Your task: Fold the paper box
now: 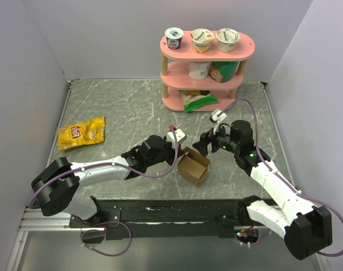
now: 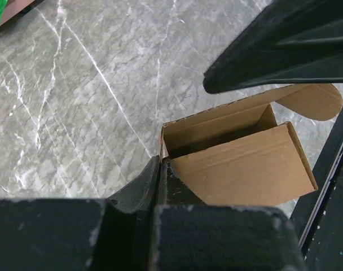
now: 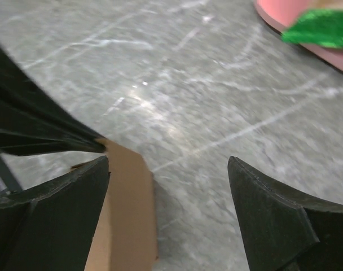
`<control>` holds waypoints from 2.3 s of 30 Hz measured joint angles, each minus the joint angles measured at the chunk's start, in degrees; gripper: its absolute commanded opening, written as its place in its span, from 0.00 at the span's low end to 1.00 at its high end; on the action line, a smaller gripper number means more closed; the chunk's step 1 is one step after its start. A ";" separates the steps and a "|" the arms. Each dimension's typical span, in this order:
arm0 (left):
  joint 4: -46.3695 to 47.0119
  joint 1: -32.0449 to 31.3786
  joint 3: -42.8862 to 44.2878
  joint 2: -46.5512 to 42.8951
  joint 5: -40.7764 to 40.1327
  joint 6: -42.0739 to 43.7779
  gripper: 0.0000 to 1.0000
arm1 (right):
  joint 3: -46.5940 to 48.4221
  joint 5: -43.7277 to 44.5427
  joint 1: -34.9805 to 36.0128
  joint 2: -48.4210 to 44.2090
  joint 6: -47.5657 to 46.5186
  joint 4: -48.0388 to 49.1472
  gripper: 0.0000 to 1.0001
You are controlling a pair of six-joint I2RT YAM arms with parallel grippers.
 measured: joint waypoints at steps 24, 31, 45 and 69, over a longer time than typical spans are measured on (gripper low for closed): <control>-1.20 0.00 0.70 0.02 1.95 2.38 0.03 | 0.59 1.40 8.31 3.89 -2.99 -4.68 0.58; -1.29 0.00 0.87 0.15 2.23 2.38 0.51 | -0.17 7.67 11.74 4.90 -3.76 -4.37 0.24; -1.60 -0.04 -1.31 -4.68 -8.11 -5.33 0.96 | -1.90 19.10 13.11 4.02 3.19 -3.30 0.02; 5.84 4.00 -11.98 -1.92 2.62 -44.57 0.41 | -2.01 29.77 15.78 5.84 16.24 -1.86 0.00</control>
